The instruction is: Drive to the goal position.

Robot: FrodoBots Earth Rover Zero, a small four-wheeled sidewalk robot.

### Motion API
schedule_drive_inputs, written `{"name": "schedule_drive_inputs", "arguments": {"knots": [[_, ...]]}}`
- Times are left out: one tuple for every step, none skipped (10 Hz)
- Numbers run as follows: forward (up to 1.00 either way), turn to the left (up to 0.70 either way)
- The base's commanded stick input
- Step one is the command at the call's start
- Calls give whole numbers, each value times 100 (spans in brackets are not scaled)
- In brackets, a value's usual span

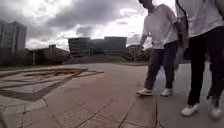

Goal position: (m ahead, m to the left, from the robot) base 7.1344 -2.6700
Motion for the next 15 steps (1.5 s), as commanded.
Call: {"name": "schedule_drive_inputs", "arguments": {"knots": [[37, 1], [17, 0], [0, 0], [0, 0], [0, 0], [0, 0], [0, 0], [0, 0], [0, 0], [0, 0], [0, 0], [11, 0], [50, 1], [50, 1], [50, 1]]}}
